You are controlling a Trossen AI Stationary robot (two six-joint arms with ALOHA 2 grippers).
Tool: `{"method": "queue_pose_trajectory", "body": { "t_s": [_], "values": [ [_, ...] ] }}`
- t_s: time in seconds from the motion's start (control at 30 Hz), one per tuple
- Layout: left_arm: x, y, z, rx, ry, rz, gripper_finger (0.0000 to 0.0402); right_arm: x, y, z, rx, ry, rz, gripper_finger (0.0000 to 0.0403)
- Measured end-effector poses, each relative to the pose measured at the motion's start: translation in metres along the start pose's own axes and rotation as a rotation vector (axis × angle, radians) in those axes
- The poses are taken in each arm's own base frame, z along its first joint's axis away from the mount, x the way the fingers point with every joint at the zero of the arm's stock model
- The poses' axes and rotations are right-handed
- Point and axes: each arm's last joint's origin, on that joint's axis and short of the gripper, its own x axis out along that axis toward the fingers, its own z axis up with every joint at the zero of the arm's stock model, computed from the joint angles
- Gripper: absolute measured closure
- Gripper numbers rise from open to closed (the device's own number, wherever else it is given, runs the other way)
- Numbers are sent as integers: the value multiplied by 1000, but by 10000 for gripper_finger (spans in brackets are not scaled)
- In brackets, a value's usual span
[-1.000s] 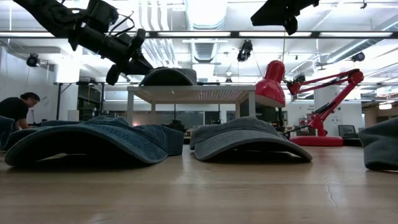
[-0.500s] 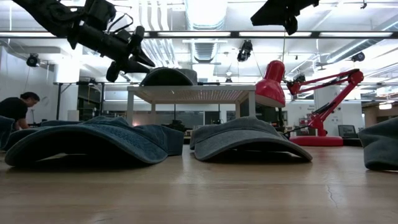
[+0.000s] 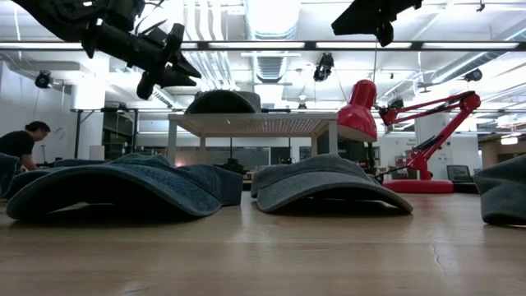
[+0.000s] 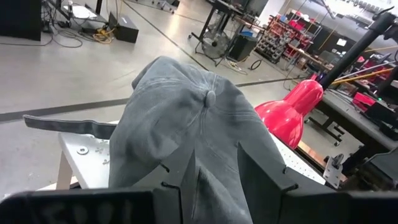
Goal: Pick & Place hat
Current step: Stack the bottom gray cap on the gray cap on the shelf
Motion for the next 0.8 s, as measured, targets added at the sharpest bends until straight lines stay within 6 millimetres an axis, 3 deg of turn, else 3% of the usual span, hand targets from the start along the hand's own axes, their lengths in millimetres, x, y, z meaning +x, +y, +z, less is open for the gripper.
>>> {"method": "queue_pose_trajectory", "body": {
  "t_s": [0.17,0.43,0.8],
  "values": [
    [-7,-2,5,13,-30,-14,289,0,1,0,-1,7,22,330],
    [-32,-14,17,23,-72,-166,289,-1,6,-3,-5,58,214,343],
    [-59,-31,5,20,61,-297,289,-9,33,-19,-24,198,350,330]
  ]
}}
